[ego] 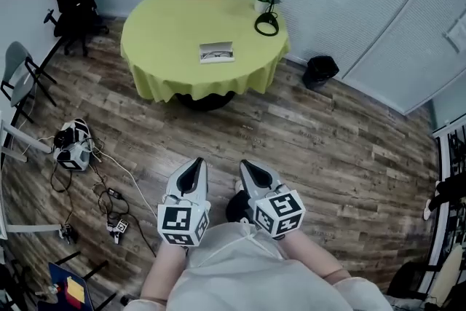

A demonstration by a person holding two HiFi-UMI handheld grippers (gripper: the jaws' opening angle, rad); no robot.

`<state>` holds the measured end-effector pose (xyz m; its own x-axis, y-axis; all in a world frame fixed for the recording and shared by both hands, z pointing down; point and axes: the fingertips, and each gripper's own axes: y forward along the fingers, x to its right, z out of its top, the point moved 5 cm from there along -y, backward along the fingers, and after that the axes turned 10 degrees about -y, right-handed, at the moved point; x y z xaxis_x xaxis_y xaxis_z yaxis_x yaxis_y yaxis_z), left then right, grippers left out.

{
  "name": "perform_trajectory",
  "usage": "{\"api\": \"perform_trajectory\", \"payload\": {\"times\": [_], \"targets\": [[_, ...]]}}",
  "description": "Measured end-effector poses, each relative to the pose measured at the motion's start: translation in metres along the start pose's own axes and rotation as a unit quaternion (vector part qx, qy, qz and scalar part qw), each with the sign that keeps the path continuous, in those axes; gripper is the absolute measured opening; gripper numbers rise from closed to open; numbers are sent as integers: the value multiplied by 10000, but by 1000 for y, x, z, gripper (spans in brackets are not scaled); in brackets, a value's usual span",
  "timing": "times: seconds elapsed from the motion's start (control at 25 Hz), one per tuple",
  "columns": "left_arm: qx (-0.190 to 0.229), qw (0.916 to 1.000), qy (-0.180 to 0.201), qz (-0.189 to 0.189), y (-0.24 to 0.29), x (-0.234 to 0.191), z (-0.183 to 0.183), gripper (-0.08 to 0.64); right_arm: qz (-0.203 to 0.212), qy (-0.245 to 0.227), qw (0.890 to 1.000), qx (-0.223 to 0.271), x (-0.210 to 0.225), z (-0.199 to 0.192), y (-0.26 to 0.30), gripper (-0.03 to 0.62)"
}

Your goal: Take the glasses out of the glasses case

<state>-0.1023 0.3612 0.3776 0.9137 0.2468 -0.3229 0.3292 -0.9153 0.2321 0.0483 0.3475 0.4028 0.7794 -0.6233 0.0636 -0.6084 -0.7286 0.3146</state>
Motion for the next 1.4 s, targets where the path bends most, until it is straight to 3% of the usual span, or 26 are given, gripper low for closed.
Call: {"api": "perform_trajectory", "payload": {"times": [0.4,0.64,0.88,1.4], "targets": [[1,9986,-108,520,158,34,31,8,259,-770,9964,238,154,52,63,0],[-47,9962,-86,863,222,41,38,8,516,-916,9944,123,214,57,102,0],[-308,9931,-135,1125,257,28,36,8,497,-705,9963,-25,246,51,129,0],[-497,9945,-49,925,361,-42,66,8,213,-496,9984,-156,296,75,235,0]]}}
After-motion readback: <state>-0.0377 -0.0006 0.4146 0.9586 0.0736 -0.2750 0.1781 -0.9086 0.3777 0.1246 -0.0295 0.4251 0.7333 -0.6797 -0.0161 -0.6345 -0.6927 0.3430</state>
